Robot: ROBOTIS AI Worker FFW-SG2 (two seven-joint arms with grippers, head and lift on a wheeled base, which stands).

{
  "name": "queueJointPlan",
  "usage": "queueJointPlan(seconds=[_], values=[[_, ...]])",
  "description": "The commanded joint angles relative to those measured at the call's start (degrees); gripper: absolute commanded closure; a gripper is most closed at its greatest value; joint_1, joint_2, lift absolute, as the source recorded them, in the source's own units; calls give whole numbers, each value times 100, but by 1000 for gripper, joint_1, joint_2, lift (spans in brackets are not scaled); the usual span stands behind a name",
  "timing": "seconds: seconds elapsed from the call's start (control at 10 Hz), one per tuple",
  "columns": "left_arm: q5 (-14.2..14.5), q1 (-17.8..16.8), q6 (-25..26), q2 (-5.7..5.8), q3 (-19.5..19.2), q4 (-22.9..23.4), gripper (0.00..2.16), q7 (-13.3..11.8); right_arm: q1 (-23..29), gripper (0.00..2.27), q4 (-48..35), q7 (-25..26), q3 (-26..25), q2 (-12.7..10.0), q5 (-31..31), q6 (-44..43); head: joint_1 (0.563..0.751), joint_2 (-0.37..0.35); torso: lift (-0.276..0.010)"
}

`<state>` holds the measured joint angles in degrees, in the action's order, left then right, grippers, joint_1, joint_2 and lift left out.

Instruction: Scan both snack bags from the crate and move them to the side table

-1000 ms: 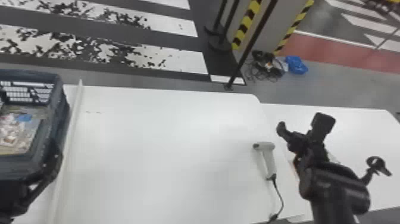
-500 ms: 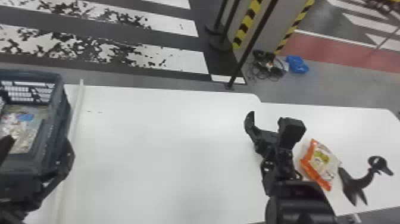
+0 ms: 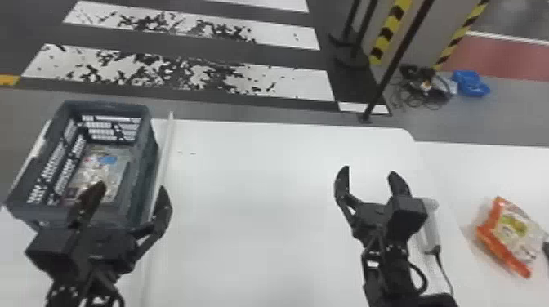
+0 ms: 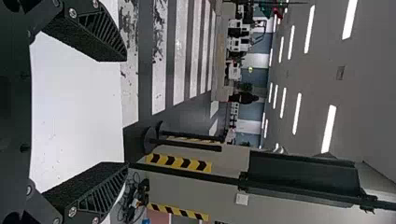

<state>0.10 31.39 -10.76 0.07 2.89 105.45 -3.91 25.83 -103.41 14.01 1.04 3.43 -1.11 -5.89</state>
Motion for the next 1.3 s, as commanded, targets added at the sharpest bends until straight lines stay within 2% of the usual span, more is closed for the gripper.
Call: queueJointPlan(seconds=[0.0,0.3,0.4,0.5,0.6,0.9,1.0,1.1,1.2], values=[[-19,8,-17,10,27,28,39,39,159,147,50,76,274,-27,-108,-188,695,-133,-29],[-62,25,141,63,71,274,43,101,326,151,173,243,582,-53,-108,-311,695,-82,-29],[-62,43,545,81,10,547,60,241,326,151,199,269,600,-44,-108,-311,695,-67,-29],[-54,43,1055,98,-105,872,73,303,326,151,234,278,600,-44,-108,-311,695,-60,-29],[-19,-19,1336,116,-272,1083,80,294,317,151,278,278,600,-35,-108,-311,695,-40,-29],[17,-493,2198,133,-825,1382,93,189,335,151,348,278,608,26,-73,-311,695,18,-29],[-10,-757,2672,212,-957,1390,90,30,335,151,366,278,608,44,-47,-294,695,40,-29],[-142,-1038,3217,230,-1054,1382,90,-154,335,151,392,269,617,53,-38,-311,695,57,-29],[-229,-1302,3463,239,-1159,1346,90,-304,335,151,419,269,635,53,-38,-294,695,71,-29]])
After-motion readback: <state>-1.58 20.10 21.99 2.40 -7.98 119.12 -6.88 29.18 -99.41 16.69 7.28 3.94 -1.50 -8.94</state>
